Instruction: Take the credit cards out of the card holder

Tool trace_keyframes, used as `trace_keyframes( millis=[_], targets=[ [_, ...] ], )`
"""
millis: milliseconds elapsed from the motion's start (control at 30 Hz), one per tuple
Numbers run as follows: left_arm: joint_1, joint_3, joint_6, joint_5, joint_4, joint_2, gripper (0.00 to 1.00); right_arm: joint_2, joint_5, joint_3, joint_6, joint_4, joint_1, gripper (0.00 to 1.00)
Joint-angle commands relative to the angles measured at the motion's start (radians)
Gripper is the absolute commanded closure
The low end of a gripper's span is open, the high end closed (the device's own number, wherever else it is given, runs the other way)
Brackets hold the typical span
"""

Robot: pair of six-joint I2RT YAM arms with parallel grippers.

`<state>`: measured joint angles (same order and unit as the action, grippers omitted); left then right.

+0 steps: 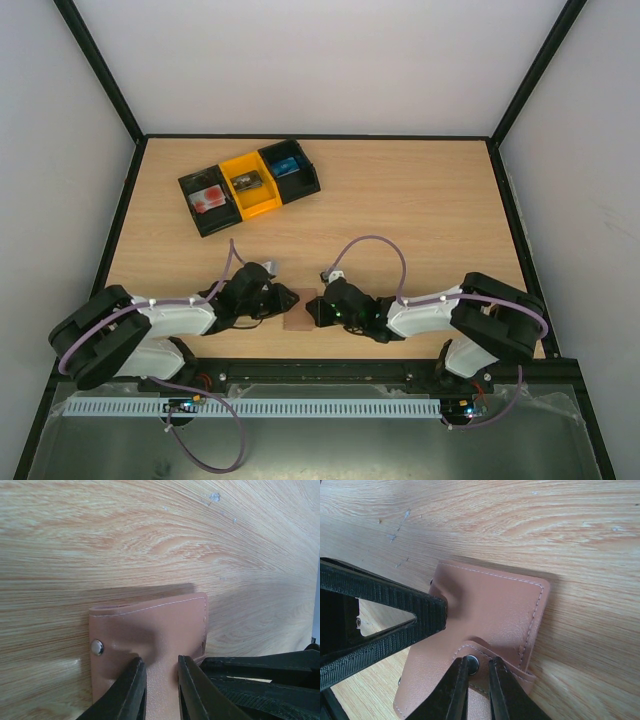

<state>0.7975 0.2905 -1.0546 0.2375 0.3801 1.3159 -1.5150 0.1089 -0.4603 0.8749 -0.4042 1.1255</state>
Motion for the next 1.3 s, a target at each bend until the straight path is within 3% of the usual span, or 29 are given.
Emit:
trace_keyframes(
  millis=[0, 733, 933, 1100, 1267],
  targets=[
    [0.005, -0.025, 0.006, -0.015, -0.049, -0.008, 0.78, -0.020, -0.008, -0.025, -0.016, 0.021, 0.004, 0.86],
    [0.005, -0.027, 0.003, -0.017, -0.049, -0.012, 0.78, -0.052, -0.005, -0.035, -0.061, 0.114, 0.006, 0.91],
    [0.003, 0.016, 0.017, -0.023, -0.110, -0.073, 0.78, 0.091, -0.074, -0.096, -0.089, 0.208, 0.002, 0.88],
    [0.003, 0.140, 0.068, -0.113, -0.322, -0.243, 0.65, 0.310, -0.260, -0.119, -0.128, 0.375, -0.006, 0.77],
    [0.008, 0.261, 0.129, -0.289, -0.597, -0.473, 0.27, 0.611, -0.435, -0.088, -0.134, 0.544, -0.013, 0.52]
  ],
)
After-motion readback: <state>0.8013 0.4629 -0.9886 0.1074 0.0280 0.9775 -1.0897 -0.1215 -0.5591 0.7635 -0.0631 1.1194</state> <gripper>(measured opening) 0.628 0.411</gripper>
